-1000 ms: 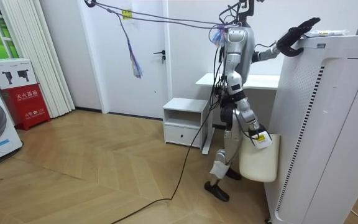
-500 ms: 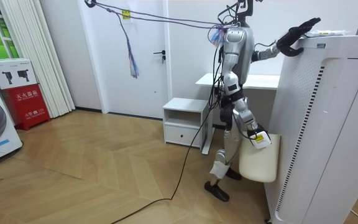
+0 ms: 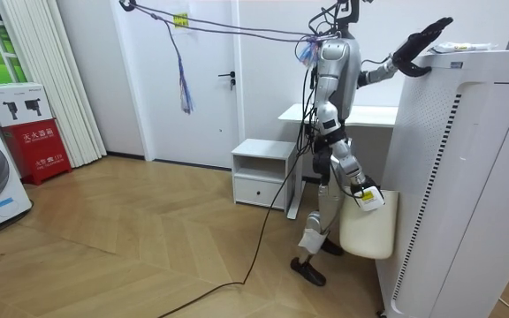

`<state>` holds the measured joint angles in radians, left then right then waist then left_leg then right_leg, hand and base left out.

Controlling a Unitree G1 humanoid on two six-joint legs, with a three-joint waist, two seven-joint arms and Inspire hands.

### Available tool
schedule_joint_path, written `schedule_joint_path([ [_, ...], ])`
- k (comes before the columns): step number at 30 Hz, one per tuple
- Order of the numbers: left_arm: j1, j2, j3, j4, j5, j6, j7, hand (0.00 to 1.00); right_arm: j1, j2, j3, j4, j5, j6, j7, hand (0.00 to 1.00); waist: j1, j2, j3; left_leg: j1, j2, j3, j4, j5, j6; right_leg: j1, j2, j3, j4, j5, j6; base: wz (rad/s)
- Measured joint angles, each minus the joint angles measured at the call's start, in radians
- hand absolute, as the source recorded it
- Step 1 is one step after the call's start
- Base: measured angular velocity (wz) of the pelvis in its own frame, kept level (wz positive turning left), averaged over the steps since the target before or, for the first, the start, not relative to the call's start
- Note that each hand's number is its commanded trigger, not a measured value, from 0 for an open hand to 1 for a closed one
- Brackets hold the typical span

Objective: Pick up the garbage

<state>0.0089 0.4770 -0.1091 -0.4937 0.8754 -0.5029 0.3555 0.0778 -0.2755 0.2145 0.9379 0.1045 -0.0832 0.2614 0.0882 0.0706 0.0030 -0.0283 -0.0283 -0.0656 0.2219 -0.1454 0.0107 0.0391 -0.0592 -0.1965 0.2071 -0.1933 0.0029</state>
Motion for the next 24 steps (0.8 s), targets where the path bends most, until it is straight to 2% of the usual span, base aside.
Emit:
schedule_joint_path([
  [7,0.0,0.0,0.013,-0.004,-0.022,-0.001,-0.004,0.0,0.0,0.008,0.0,0.0,0.0,0.0,-0.004,1.0,0.0,-0.014,0.0076,0.002,0.0,0.0,0.0,0.0,0.0,0.002,0.0,0.001,0.002,0.0,0.0,0.0],
  [16,0.004,-0.002,0.027,-0.003,-0.022,0.001,-0.057,0.0,0.001,0.01,-0.005,-0.007,-0.002,0.021,-0.008,1.0,0.001,-0.013,0.0048,0.003,0.0,0.0,0.001,0.0,0.0,0.002,0.0,0.001,0.005,0.0,-0.001,0.0],
  [24,0.041,-0.002,0.028,0.032,-0.023,0.017,-0.131,0.0,-0.001,0.011,-0.007,-0.001,-0.001,0.039,-0.011,1.0,0.001,-0.009,0.0017,0.011,0.002,0.007,0.0,0.001,-0.002,0.001,-0.001,0.003,0.016,-0.002,-0.003,-0.02],
])
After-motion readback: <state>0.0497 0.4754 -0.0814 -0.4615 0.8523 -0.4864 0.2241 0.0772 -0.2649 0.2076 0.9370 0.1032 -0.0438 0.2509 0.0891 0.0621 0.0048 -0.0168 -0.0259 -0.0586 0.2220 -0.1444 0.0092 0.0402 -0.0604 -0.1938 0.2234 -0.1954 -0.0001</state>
